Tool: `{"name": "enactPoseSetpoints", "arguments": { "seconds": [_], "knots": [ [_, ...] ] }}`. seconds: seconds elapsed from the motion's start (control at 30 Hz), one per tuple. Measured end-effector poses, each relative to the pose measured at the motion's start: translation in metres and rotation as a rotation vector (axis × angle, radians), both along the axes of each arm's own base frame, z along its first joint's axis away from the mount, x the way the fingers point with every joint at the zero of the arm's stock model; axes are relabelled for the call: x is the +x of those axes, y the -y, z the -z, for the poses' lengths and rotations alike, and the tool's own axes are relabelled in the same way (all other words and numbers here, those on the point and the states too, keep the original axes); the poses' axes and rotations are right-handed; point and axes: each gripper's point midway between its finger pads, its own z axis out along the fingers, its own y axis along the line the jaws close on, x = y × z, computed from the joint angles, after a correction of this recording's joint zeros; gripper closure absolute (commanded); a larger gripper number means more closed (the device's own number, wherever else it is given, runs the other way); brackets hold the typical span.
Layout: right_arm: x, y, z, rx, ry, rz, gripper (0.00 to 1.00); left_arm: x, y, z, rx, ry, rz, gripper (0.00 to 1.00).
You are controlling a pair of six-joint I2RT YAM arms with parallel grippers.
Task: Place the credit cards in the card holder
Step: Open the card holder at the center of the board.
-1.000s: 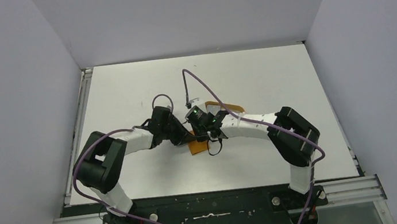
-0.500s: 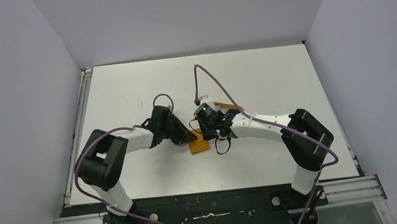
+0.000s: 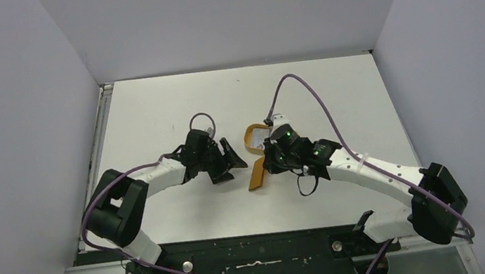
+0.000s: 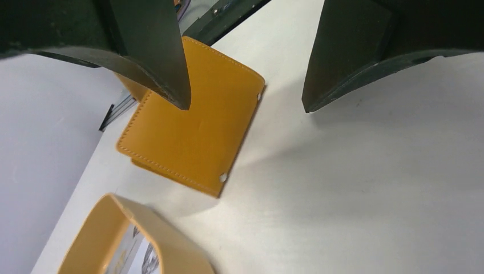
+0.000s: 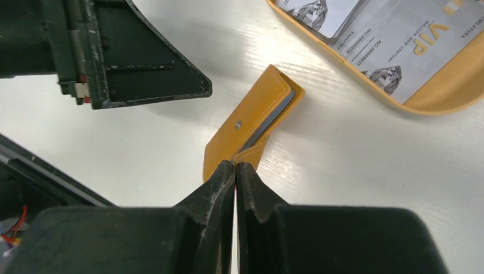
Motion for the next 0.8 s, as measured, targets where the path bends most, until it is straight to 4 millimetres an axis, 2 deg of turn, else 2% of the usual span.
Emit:
{"name": "enactPoseSetpoints", "arguments": {
  "seconds": [0.1, 0.13, 0.17, 0.2, 0.4, 0.67, 0.8],
  "knots": [
    [-0.011, 0.005, -0.005, 0.034, 0.001, -0.017, 1.00, -0.014, 0.003, 0.004, 0.018, -0.001, 0.040, 0.26],
    [-0.015, 0.007, -0.003, 0.040, -0.006, -0.021, 1.00, -0.018, 0.004, 0.006, 0.020, -0.001, 0.052, 0.20],
    [-0.020, 0.009, 0.000, 0.044, -0.015, -0.025, 1.00, -0.022, 0.005, 0.008, 0.020, -0.001, 0.066, 0.05],
    [-0.024, 0.011, 0.003, 0.044, -0.024, -0.029, 1.00, -0.025, 0.006, 0.010, 0.021, -0.001, 0.075, 0.03],
    [-0.033, 0.016, 0.011, 0.044, -0.046, -0.039, 1.00, -0.029, 0.021, -0.002, -0.029, 0.043, 0.129, 0.03],
    [-0.033, 0.018, -0.004, 0.082, -0.012, -0.037, 1.00, -0.026, 0.030, -0.010, -0.059, 0.085, 0.154, 0.03],
    [-0.035, 0.021, -0.010, 0.103, 0.002, -0.037, 1.00, -0.027, 0.041, -0.020, -0.068, 0.124, 0.198, 0.03]
  ]
}}
